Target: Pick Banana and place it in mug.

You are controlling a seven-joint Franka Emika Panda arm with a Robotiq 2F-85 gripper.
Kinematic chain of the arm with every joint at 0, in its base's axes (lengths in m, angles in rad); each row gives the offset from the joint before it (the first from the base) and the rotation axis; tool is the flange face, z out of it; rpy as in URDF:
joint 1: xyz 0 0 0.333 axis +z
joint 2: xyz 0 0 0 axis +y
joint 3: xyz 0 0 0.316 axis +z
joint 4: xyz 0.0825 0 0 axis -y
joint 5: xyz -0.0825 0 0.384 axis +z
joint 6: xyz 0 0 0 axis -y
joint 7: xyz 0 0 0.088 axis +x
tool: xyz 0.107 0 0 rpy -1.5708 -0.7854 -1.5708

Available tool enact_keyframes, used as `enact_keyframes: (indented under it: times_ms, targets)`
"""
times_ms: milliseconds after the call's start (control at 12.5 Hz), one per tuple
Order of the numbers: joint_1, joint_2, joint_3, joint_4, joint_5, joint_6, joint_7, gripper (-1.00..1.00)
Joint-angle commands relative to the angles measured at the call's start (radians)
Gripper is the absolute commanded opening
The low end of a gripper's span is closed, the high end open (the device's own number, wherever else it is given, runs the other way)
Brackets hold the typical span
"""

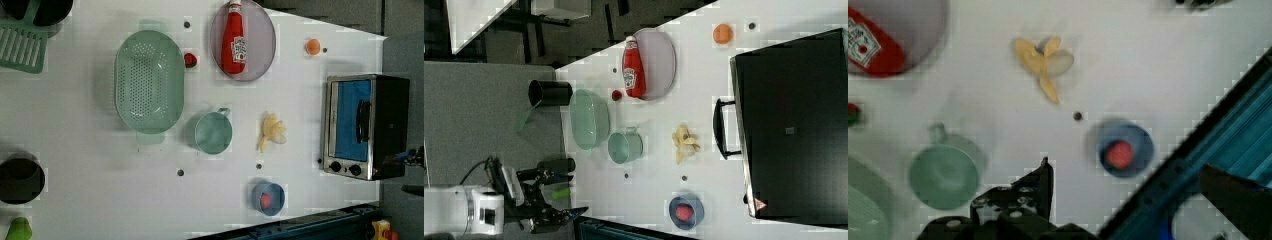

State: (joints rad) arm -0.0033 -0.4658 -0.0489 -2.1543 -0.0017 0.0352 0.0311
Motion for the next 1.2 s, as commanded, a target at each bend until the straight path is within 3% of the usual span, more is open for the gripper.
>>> enact_keyframes:
  times_ms: [80,560,800,1200]
  targets:
    - [-0.028,0.119,0.004,-0.092,-0.005,0.156,-0.137,1.0]
    - [-0.027,0.337,0.019,-0.291,-0.006,0.643,-0.506,1.0]
    - [-0.027,0.466,0.023,-0.31,-0.006,0.797,-0.702,1.0]
    - [-0.027,0.676,0.035,-0.31,-0.005,0.971,-0.743,1.0]
